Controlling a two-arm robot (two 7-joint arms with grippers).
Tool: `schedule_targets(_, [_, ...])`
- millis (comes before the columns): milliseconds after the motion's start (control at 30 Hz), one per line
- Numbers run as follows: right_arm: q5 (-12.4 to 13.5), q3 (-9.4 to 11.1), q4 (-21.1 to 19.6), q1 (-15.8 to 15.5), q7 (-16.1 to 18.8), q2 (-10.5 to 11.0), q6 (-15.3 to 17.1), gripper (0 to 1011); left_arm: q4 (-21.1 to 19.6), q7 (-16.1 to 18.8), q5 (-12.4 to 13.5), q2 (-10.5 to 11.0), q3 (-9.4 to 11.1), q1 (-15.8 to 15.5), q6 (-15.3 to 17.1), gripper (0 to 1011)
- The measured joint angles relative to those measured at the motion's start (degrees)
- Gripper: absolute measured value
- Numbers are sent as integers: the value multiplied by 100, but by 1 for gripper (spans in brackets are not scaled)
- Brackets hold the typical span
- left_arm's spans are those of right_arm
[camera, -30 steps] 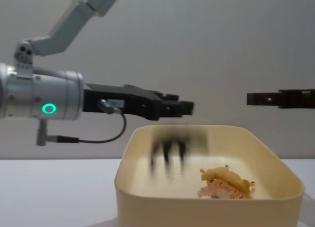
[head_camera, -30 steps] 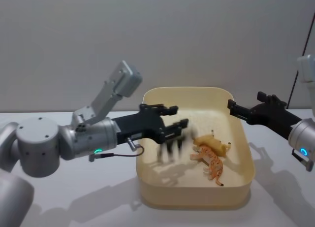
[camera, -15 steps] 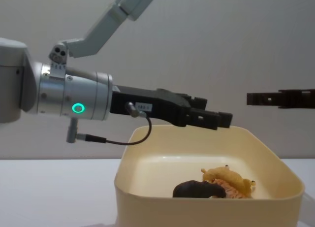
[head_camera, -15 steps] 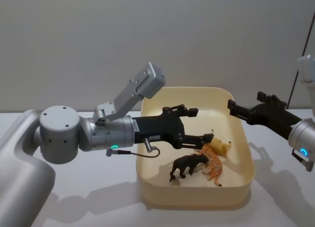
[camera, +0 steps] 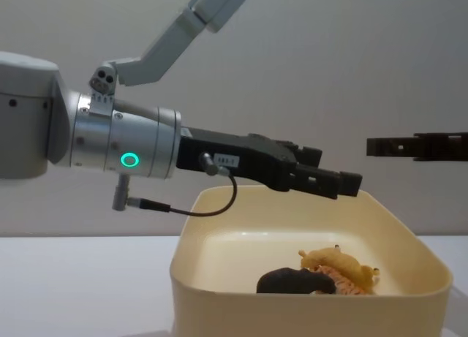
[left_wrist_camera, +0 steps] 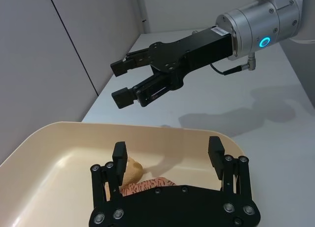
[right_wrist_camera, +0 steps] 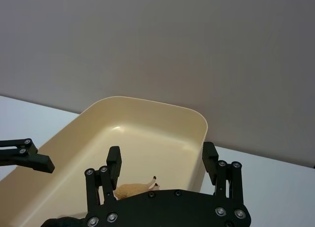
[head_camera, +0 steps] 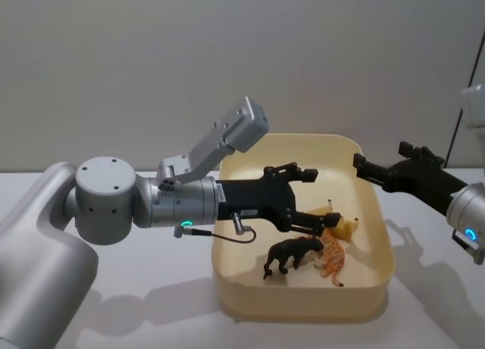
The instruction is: Pick up the toy alternately with two hands and place it into the central storage box.
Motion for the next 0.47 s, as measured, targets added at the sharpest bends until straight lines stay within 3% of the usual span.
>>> schedule_targets(467, [0,0,0,0,0,0,0,1001,76,-84,28,-40,26,-57,-22,1002])
